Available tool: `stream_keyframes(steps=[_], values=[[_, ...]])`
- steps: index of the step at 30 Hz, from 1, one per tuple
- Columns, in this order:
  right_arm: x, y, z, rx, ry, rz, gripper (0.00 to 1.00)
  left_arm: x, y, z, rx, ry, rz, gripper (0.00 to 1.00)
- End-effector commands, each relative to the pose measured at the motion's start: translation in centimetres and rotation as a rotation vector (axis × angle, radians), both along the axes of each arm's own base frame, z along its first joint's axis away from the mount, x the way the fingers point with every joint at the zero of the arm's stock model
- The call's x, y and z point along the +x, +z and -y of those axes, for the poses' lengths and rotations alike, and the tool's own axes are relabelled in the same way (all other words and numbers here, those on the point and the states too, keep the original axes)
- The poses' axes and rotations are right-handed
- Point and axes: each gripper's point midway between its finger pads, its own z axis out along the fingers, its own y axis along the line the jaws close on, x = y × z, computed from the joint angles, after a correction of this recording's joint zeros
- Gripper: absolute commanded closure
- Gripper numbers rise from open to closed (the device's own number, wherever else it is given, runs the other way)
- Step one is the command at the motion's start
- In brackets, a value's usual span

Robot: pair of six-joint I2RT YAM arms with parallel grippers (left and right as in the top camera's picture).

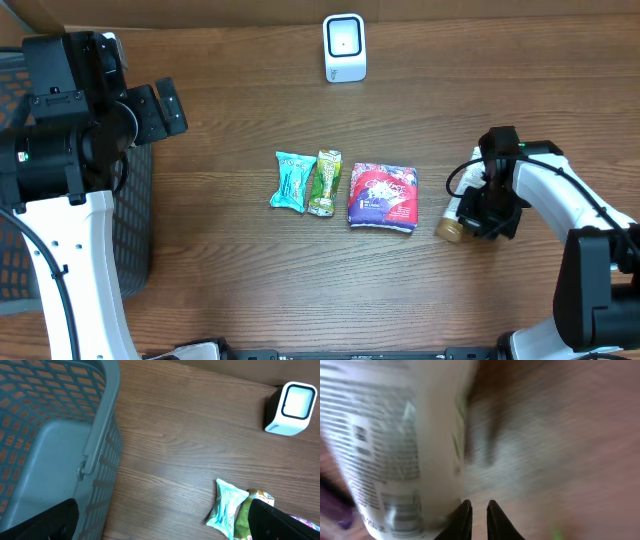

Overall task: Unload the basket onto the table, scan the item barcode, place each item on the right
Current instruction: 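Lower the tube onto the table right of the purple pack and release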

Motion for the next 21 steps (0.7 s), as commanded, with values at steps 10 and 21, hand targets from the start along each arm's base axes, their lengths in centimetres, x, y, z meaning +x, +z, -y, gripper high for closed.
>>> stream_keyframes(steps=[10,21], values=[[12.5,2.4,-3.6,0.165,0.054,0.538,0.85,0.1,0.1,0.0,0.008,-0.015,0.000,0.01],[15.7,10.7,-1.2,0.090,0.346,0.624,0.21,0.1,0.1,0.0,0.008,-0.015,0.000,0.00]])
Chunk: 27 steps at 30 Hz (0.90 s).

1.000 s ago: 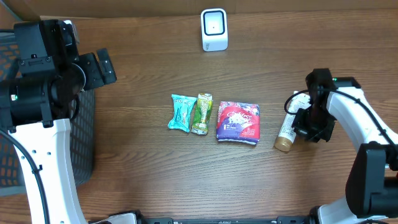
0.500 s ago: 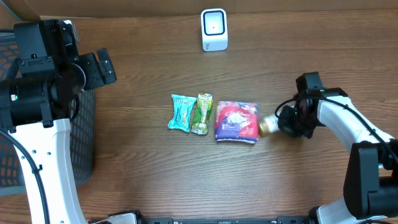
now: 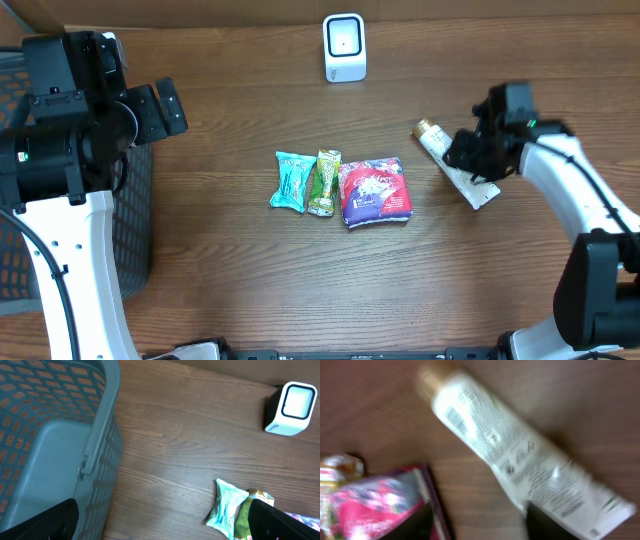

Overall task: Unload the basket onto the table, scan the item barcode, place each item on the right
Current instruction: 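Lower the tube onto the table right of the purple pack and release, then grasp the white cream tube again with the right gripper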

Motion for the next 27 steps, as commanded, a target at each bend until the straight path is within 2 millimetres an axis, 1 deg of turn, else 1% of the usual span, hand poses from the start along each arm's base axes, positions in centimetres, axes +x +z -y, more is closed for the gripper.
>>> stream_keyframes(steps=[1,3,4,7,8,11,14,18,21,25,27], values=[[2.8,4.3,1.8,-0.099,0.160,0.162,0.14,0.1,0.1,0.0,0.008,-0.015,0.001,0.00],[2.8,3.7,2.7,-0.114,0.190,0.159,0.06,0.1,0.1,0.0,0.008,-0.015,0.001,0.00],[2.6,3.1,3.0,-0.108,0.223,0.146,0.05,0.1,0.1,0.0,0.008,-0.015,0.001,0.00],[2.0,0.7,3.4,-0.026,0.324,0.104,0.06,0.1,0.1,0.0,0.008,-0.015,0.001,0.00],[1.6,-0.5,3.5,0.026,0.355,0.084,0.08,0.1,0.1,0.0,0.008,-0.015,0.000,0.01],[1.1,-2.1,3.5,0.129,0.412,0.072,0.10,0.1,0.1,0.0,0.008,-0.015,0.001,0.00],[0.7,-3.9,3.6,0.195,0.442,0.057,0.12,0.1,0.1,0.0,0.008,-0.015,0.000,0.00],[0.4,-5.4,2.8,0.257,0.480,0.047,0.18,0.1,0.1,0.0,0.008,-0.015,0.000,0.00],[0.2,-6.6,2.1,0.280,0.489,0.018,0.18,0.1,0.1,0.0,0.008,-0.015,0.000,0.01],[-1.0,-8.0,0.7,0.307,0.512,-0.033,0.25,0.1,0.1,0.0,0.008,-0.015,0.000,0.01],[-1.4,-8.3,0.1,0.317,0.502,-0.059,0.25,0.1,0.1,0.0,0.008,-0.015,0.000,0.00]])
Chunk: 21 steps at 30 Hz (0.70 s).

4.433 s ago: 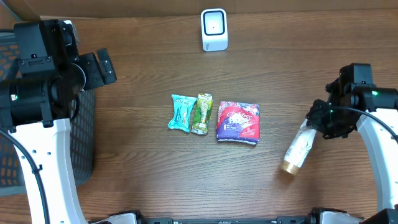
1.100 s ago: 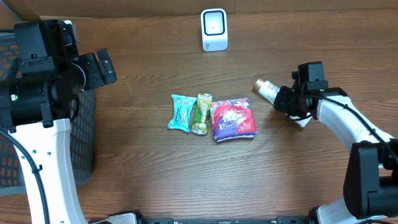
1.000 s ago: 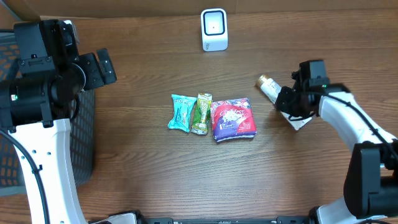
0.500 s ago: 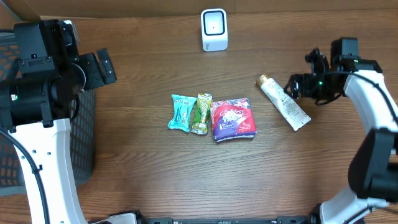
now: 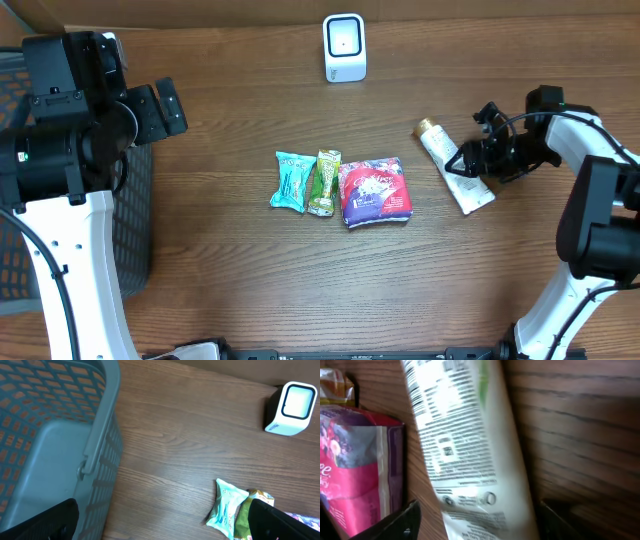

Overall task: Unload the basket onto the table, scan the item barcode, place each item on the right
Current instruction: 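Grasp the white cream tube again with the right gripper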

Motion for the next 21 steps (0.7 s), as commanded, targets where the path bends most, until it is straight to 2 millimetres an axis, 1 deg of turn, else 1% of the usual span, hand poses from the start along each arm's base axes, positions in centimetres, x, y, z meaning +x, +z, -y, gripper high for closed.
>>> stream_keyframes(steps=[1,3,5,7,9,11,12,13,14,15,17,18,21], values=[[-1.6,-1.6,-2.0,0.032,0.024,-0.073,0.27,0.1,0.0,0.0,0.008,-0.015,0.000,0.01],[-1.7,-1.6,-2.5,0.034,-0.003,-0.104,0.33,0.1,0.0,0.0,0.008,-0.015,0.000,0.00],[-1.8,-1.6,-2.7,0.034,-0.027,-0.130,0.48,0.1,0.0,0.0,0.008,-0.015,0.000,0.00],[-1.7,-1.6,-2.7,0.037,-0.078,-0.168,0.58,0.1,0.0,0.0,0.008,-0.015,0.000,0.01],[-1.6,-1.6,-2.7,0.039,-0.131,-0.205,0.71,0.1,0.0,0.0,0.008,-0.015,0.000,0.01],[-1.4,-1.7,-2.7,0.042,-0.191,-0.237,0.81,0.1,0.0,0.0,0.008,-0.015,0.000,0.00],[-1.2,-1.7,-2.7,0.043,-0.214,-0.249,0.83,0.1,0.0,0.0,0.008,-0.015,0.000,0.00],[-1.1,-1.7,-2.7,0.045,-0.242,-0.264,0.83,0.1,0.0,0.0,0.008,-0.015,0.000,0.01],[-1.0,-1.7,-2.7,0.048,-0.268,-0.279,0.78,0.1,0.0,0.0,0.008,-0.015,0.000,0.00],[-0.9,-1.6,-2.8,0.054,-0.294,-0.296,0.70,0.1,0.1,0.0,0.008,-0.015,0.000,0.00],[-0.8,-1.5,-2.9,0.068,-0.372,-0.352,0.62,0.1,0.0,0.0,0.008,-0.015,0.000,0.00],[-0.7,-1.3,-3.5,0.092,-0.413,-0.393,0.56,0.1,0.0,0.0,0.008,-0.015,0.000,0.01],[-0.7,-1.3,-4.9,0.092,-0.395,-0.390,0.51,0.1,0.0,0.0,0.008,-0.015,0.000,0.00]])
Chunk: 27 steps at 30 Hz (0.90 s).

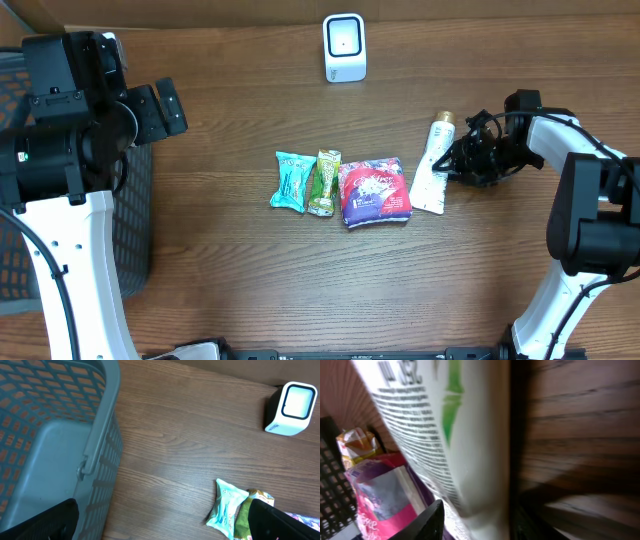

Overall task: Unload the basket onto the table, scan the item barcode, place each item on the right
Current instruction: 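Grasp the white cream tube again with the right gripper, then carry the tube up to the white scanner and hold it there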

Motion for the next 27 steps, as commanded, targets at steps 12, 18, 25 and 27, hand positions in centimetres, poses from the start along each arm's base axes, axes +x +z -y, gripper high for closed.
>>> stream_keyframes(steps=[12,18,25,27], values=[[-0.2,-5.4,-3.3,-0.250,-0.121,-0.053,0.87,0.1,0.0,0.0,0.008,-0.015,0.000,0.01],[0.4,-3.4,-4.0,-0.202,-0.018,0.019,0.96,0.1,0.0,0.0,0.008,-0.015,0.000,0.00],[1.8,7.1,-5.0,-0.150,0.132,0.175,0.96,0.1,0.0,0.0,0.008,-0.015,0.000,0.01],[3.0,11.5,-5.0,-0.181,0.144,0.265,0.96,0.1,0.0,0.0,0.008,-0.015,0.000,0.00]])
